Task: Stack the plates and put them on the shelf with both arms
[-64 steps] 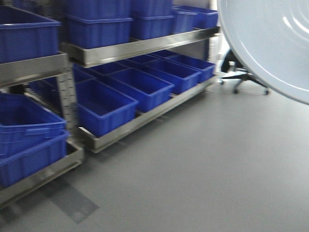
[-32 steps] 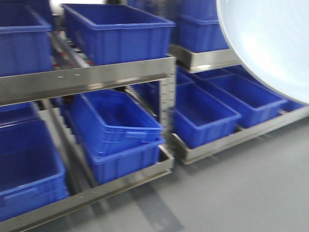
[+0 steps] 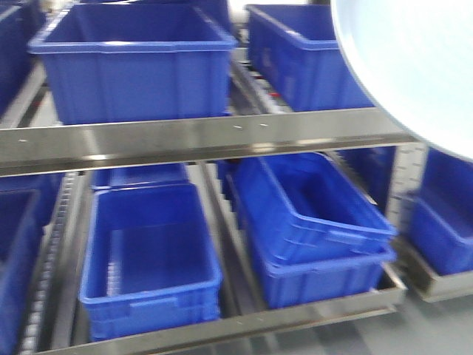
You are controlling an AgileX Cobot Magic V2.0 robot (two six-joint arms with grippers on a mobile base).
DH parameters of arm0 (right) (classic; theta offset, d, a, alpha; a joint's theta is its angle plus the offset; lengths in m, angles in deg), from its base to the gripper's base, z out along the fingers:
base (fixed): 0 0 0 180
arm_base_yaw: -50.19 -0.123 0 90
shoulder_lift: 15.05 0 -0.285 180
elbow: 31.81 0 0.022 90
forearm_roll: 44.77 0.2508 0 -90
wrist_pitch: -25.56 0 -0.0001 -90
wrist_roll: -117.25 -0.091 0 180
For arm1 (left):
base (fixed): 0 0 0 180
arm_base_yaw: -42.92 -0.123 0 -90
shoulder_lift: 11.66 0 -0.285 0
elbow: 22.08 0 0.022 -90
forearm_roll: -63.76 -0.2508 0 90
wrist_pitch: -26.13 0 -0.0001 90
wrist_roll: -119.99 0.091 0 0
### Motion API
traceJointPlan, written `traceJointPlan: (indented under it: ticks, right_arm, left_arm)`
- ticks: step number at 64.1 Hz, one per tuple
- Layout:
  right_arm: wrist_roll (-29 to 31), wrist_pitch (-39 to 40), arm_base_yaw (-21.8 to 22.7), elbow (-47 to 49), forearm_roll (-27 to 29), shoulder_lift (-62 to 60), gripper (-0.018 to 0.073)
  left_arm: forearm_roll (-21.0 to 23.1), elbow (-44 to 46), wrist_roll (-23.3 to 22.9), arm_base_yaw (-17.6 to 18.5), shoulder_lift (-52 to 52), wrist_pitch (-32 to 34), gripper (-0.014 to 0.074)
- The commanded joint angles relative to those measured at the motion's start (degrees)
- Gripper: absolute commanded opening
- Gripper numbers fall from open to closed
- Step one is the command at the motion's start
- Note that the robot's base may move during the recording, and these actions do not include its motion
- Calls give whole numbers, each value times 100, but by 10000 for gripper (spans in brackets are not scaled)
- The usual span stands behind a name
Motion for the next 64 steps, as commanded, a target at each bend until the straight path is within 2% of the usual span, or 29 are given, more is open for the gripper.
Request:
traceJointPlan:
  ticks: [1, 64]
  right_arm:
    - [25, 575, 17, 182, 35, 19, 50]
    - [25, 570, 17, 182, 35, 19, 50]
  left_arm:
    - [14, 177, -51, -12, -31, 531, 83]
    - [14, 177, -51, -12, -31, 531, 83]
